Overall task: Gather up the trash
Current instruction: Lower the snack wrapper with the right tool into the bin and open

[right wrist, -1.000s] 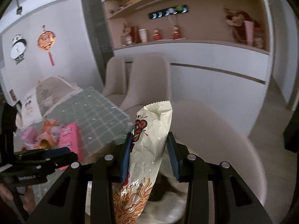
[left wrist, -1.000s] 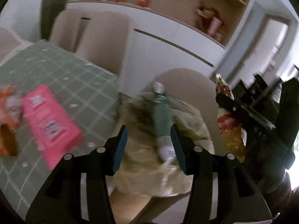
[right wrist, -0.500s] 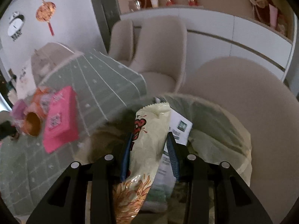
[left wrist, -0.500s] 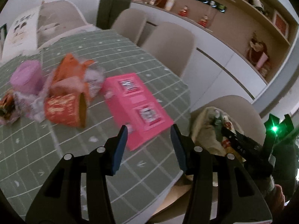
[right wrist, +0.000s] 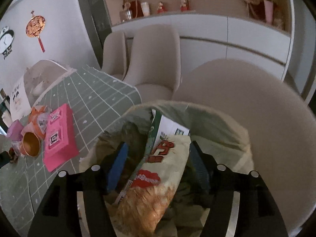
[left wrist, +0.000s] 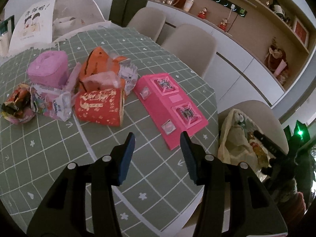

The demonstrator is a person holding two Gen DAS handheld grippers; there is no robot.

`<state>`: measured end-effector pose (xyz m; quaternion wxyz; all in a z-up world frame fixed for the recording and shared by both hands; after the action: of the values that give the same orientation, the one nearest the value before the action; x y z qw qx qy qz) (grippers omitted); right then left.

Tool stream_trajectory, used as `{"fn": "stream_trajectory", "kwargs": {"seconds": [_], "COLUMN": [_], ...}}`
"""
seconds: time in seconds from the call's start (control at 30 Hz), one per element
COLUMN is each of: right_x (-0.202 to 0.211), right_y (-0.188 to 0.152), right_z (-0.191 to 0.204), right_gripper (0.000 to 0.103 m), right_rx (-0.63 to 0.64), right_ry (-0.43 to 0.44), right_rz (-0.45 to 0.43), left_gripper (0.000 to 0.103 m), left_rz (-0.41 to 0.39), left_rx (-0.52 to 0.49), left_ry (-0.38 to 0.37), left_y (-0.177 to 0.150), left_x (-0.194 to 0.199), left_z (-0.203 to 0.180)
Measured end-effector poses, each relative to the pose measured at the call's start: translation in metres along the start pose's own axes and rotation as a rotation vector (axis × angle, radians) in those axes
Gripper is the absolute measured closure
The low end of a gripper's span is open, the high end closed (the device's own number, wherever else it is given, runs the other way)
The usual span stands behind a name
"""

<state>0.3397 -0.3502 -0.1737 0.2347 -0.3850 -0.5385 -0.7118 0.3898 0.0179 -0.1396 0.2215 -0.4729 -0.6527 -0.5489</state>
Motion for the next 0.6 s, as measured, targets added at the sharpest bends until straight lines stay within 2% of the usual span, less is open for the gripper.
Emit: {"fn": "stream_trajectory", "kwargs": {"seconds": [0.17,0.3,0.6], "right_x": [0.026,0.036,0.033], "right_y": [0.008,0.009,-0.009], "right_z": [0.009,0.018,0.025], "right_gripper": [0.041,0.041,0.042], "right_rx": [0.020,0.030,0.055], "right_ry": [-0.024,0.002,0.021], "right_rz": [-0.056,-0.059,0.030], "left_gripper": [0.058,0.058,0.058], "left_rz": [0.010,0.014,0.025], "left_rx": [0.046,0.117,0.183], "left_ry": [0.020,0.023,0.033], "left_y": [-0.009,-0.017,-0.029], "left_x": [0.000,0.001,0.004], "left_z": [0.027,0.054,0.086]}}
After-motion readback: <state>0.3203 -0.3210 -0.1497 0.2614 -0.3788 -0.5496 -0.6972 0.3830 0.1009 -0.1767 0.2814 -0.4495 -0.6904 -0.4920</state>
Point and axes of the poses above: each gripper's, at about its wrist camera, not at the fingertips, and x roughly against the way its jaws point, z to its left, y to its top, the point moved 10 cm from there along -x, roughly the way its jaws point, and after that the axes turned 7 degrees about z, right-handed, at the moved point
